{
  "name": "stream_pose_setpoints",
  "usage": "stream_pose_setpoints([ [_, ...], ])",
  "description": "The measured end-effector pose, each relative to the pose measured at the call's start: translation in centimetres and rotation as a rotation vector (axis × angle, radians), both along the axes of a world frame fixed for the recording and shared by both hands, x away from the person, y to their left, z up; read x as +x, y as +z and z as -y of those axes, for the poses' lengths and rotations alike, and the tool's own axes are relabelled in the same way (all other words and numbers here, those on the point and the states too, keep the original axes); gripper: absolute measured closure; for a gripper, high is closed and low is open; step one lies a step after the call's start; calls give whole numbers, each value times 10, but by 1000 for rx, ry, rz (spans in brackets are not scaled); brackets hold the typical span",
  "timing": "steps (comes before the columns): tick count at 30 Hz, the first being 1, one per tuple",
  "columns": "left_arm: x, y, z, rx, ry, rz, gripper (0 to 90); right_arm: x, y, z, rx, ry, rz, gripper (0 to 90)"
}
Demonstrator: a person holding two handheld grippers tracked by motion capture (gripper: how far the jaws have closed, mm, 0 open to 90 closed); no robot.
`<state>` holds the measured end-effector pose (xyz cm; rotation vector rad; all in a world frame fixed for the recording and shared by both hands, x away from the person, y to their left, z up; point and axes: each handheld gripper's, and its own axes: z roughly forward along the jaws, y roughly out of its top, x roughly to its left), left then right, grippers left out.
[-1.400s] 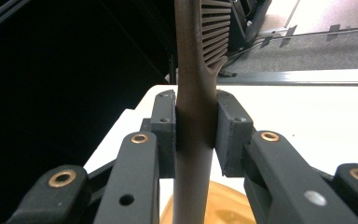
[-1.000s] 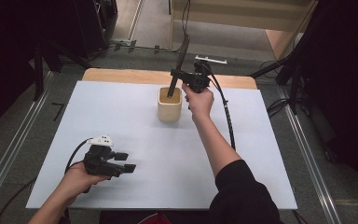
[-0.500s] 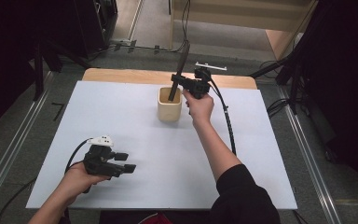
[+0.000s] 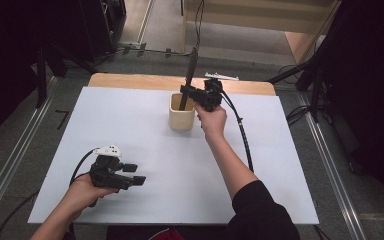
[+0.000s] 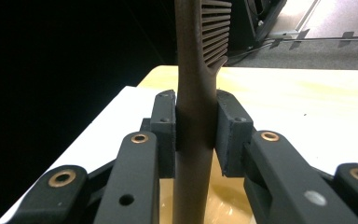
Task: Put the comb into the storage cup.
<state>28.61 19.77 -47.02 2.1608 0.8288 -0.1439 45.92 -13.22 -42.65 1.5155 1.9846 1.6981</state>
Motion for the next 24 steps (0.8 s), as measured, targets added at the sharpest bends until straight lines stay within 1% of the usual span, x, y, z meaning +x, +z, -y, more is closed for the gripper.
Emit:
stream_pose_setpoints([
  [5,0,0,0,-1,0,-1,356,-2,-3,0,-7,3,3,699],
  [11,0,0,0,-3,-1,-3,356,-5,-4,-2,-27,9,22,699],
  [14,0,0,0,1,1,-3,356,-6,-5,-3,-38,14,38,698],
  [20,0,0,1,-1,-1,-5,356,-10,-9,-4,-45,13,57,696],
  [23,0,0,1,-1,0,-5,356,-11,-11,-5,-64,14,63,691],
  [24,0,0,0,-1,0,-5,356,-11,-11,-5,-73,17,68,666],
])
